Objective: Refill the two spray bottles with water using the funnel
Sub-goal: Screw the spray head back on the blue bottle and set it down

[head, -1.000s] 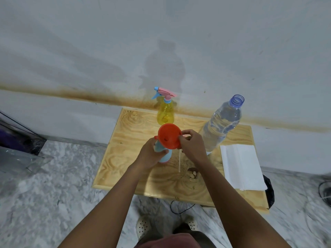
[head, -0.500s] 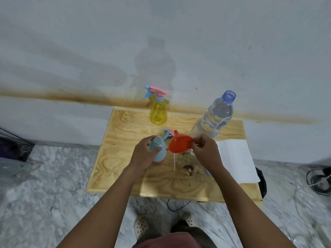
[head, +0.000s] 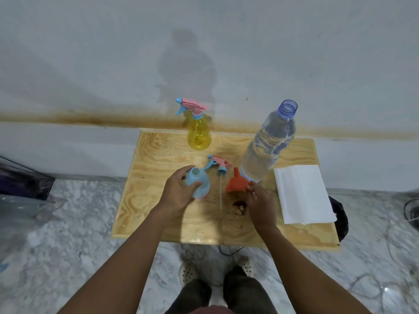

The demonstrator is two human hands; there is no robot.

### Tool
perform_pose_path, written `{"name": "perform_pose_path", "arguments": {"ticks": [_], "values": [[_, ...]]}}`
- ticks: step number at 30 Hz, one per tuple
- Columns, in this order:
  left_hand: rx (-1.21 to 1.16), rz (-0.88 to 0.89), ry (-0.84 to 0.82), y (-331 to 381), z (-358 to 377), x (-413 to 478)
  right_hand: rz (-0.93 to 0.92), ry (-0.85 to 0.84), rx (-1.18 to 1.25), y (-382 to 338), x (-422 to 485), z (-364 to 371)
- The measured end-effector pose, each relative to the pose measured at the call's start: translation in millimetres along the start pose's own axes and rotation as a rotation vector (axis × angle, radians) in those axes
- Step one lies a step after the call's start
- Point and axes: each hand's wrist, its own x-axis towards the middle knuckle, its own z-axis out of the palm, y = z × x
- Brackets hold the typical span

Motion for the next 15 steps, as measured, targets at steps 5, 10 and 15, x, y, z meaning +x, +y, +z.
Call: {"name": "perform_pose_path", "arguments": {"ticks": [5, 10, 15], "values": [[0.011, 0.007, 0.003, -1.7, -0.1, -0.7, -0.021, 0.006, -0.129, 17.6, -0.2, 10.5], [-0.001, -0.007, 0.002, 0.0, -0.1, -1.9, -0.024, 0.012, -0.174, 20.4, -2.9, 13.4], [-0.023, -0.007, 0.0, 3.2, -0.8, -4.0, 0.014, 0.039, -0.195, 19.4, -8.3, 14.8]]}}
